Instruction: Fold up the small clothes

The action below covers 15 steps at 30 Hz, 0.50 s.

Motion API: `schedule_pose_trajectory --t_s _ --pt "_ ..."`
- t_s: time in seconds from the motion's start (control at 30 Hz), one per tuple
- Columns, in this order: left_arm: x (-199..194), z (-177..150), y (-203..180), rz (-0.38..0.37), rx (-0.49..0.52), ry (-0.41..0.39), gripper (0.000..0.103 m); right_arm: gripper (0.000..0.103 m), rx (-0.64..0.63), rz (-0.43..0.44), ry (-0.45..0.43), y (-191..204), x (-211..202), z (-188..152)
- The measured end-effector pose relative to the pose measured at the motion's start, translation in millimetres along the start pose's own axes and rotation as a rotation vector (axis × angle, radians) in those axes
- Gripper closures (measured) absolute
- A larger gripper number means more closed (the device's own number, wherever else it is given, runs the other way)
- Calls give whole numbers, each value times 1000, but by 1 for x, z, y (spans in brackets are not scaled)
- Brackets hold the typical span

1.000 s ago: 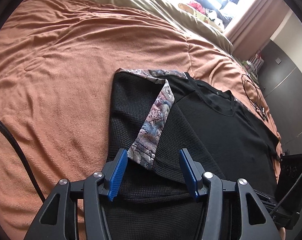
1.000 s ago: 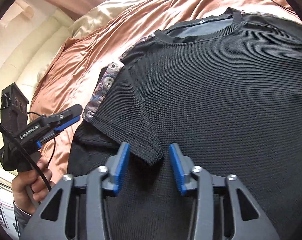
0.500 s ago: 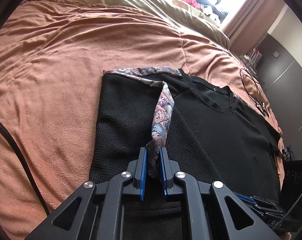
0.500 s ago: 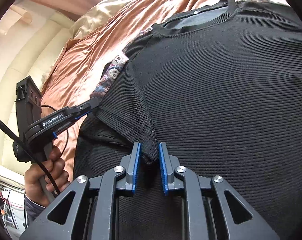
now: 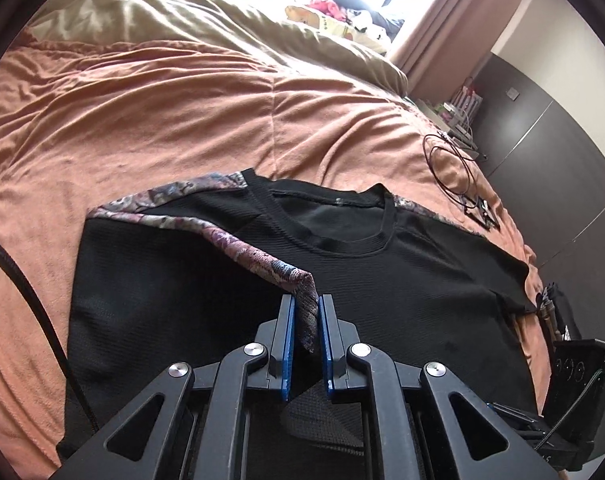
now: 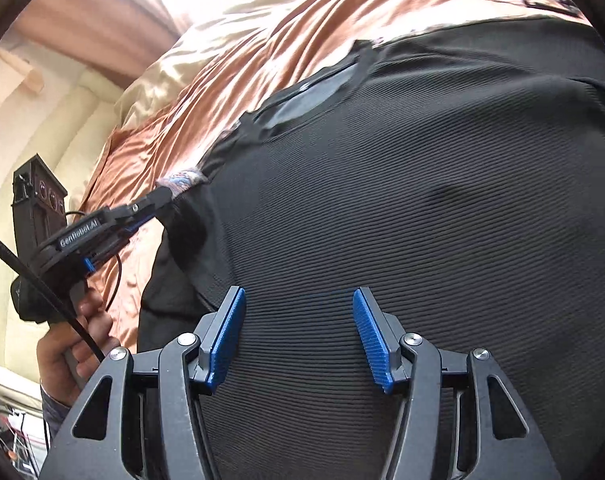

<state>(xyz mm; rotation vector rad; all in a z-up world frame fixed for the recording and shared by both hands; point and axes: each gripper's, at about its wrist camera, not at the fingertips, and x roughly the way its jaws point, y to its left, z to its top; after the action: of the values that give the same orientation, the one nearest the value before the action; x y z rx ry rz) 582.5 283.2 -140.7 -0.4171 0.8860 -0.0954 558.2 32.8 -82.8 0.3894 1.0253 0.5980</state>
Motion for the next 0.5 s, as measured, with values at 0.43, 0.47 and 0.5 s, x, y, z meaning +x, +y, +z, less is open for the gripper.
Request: schedule_pose_trajectory --t_s 0.43,0.47,0.5 --pt "-3 4 -12 48 31 4 68 49 41 14 -23 -17 -24 -5" --pt "-5 1 -7 64 25 10 68 49 40 22 -21 -15 -22 -6" --pt "-9 -1 -1 78 17 15 68 49 39 34 -18 -12 -18 -7"
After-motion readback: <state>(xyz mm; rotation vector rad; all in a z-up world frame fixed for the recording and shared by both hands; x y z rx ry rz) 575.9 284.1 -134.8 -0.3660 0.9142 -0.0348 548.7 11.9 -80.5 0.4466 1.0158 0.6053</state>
